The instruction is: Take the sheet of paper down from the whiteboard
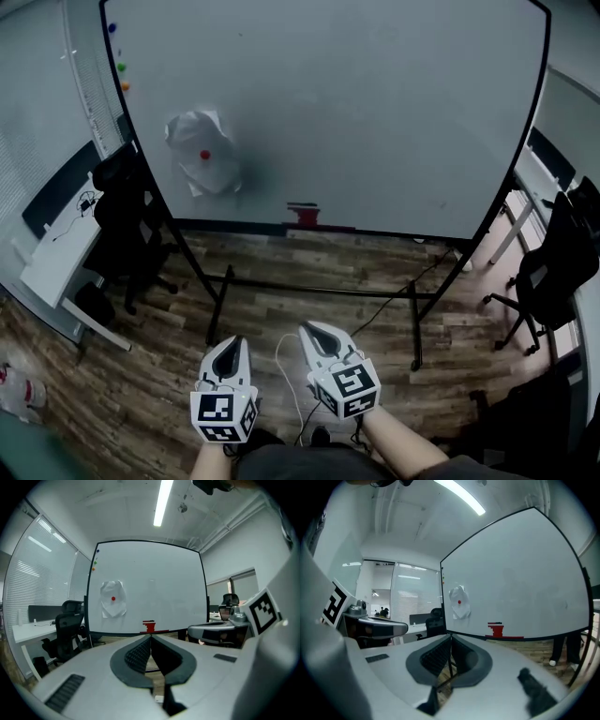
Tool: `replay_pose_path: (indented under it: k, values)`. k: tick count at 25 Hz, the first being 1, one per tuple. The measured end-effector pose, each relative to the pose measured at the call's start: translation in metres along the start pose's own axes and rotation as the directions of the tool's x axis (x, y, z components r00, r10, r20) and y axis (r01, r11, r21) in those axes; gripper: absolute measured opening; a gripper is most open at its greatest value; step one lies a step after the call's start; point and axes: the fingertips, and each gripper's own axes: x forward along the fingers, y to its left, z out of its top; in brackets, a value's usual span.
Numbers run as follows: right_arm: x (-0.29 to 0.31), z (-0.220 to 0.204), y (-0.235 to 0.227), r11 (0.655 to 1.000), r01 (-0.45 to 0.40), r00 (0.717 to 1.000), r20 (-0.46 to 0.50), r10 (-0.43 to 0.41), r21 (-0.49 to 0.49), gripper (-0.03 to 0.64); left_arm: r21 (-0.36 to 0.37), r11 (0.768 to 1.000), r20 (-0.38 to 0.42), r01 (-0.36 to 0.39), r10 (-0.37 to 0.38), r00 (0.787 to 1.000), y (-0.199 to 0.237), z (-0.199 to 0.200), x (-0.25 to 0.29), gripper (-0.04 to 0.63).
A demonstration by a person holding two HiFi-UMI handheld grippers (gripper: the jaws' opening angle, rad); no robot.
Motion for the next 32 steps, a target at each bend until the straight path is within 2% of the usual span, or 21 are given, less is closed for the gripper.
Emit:
replay_pose_path:
  k: [5,10,16,25,32]
  values:
    - [0.021,0.002,0.003,0.999,-0.049,0.999,-0.012,0.049,-0.003,0.023,-0.005,0.999,0.011,-0.035,0.035,0.999,0.012,0.008,0.013,0.015]
    - [0.052,0.0,0.002,0.999,-0.049,0.998,-0.032,0.048,-0.025,0.023,-0.019,1.0,0.015,-0.024,0.024,1.0,0.031,0.006,0.034,0.014]
    - [0.105,0.007,-0.007,0.999,-0.009,0.999,-0.041,0.008,-0.044,0.023,-0.04,0.999,0.025,-0.011,0.012,1.0,0.081,0.011,0.075,0.014]
    - [0.205,0.033,-0.023,0.997,0.069,0.997,-0.021,-0.07,-0.038,0.023,-0.032,0.998,0.049,0.051,-0.05,0.998,0.159,0.038,0.147,0.015]
    - [0.273,0.045,-0.02,0.991,0.133,0.991,-0.017,-0.133,-0.008,0.023,-0.026,0.994,0.064,0.11,-0.108,0.992,0.216,0.053,0.182,0.015]
